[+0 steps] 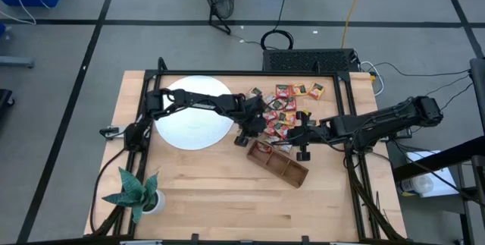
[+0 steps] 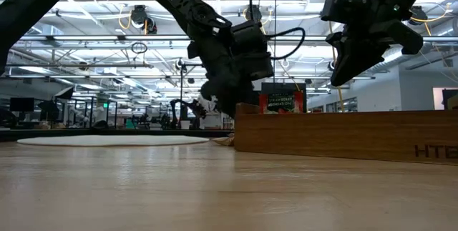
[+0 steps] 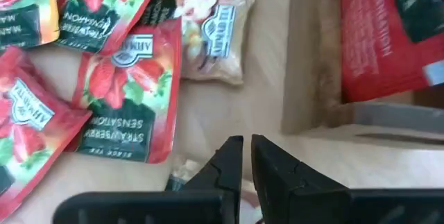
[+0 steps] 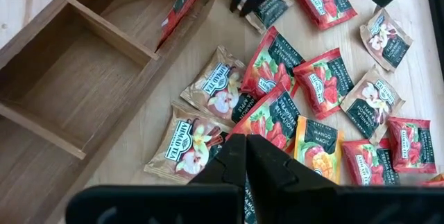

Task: Pick & Place Tea
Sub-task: Adjust the wooden organizer, then put the red tea bag into the left section of the wooden organizer

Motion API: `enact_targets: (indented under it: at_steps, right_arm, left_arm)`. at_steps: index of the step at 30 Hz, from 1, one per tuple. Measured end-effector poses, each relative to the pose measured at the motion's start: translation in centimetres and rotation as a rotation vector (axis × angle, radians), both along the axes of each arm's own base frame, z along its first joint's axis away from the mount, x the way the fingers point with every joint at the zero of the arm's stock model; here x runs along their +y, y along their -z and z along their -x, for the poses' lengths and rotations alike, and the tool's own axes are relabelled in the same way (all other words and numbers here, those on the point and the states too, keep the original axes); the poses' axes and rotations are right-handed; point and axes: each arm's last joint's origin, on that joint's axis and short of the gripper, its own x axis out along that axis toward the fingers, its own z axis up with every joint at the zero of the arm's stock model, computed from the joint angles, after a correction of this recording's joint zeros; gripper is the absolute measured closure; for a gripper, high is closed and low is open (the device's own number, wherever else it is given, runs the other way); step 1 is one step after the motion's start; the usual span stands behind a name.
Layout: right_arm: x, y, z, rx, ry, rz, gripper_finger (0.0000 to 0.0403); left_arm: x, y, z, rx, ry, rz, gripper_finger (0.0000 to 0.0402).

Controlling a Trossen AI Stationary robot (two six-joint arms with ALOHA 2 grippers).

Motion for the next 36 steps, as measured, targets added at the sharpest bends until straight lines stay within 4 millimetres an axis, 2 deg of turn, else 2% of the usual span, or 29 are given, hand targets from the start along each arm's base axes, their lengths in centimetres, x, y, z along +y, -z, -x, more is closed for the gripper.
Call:
enact_targets:
  at_steps: [4, 8, 16, 22, 28, 32, 36]
  right_arm:
    - [0.0, 0.1, 0.2, 0.022, 0.000, 0.003, 0.0402]
    - [0.0, 0.1, 0.2, 0.019, 0.000, 0.002, 0.0402]
    - [0.0, 0.1, 0.1, 0.018, 0.000, 0.002, 0.0403]
    - [0.0, 0.1, 0.1, 0.018, 0.000, 0.002, 0.0403]
    - [0.0, 0.1, 0.1, 0.018, 0.000, 0.002, 0.0403]
    - [0.0, 0.1, 0.2, 0.026, 0.000, 0.003, 0.0403]
    - [0.0, 0.2, 0.3, 0.038, 0.008, -0.001, 0.0403]
  left_arm:
    - [0.2, -0.1, 0.2, -0.035, 0.092, 0.117, 0.0364]
    - [-0.5, -0.2, 0.1, -0.066, 0.168, 0.129, 0.0364]
    - [-1.3, 0.2, 0.8, 0.030, 0.168, 0.165, 0.0364]
    - [-2.9, 0.2, 1.2, 0.070, 0.237, 0.267, 0.0364]
    - [-4.5, 0.3, 1.3, 0.079, 0.314, 0.290, 0.0364]
    - [-4.3, 0.4, 1.6, 0.117, 0.284, 0.289, 0.0364]
    - [-2.9, -0.1, 2.3, 0.176, 0.196, 0.284, 0.0364]
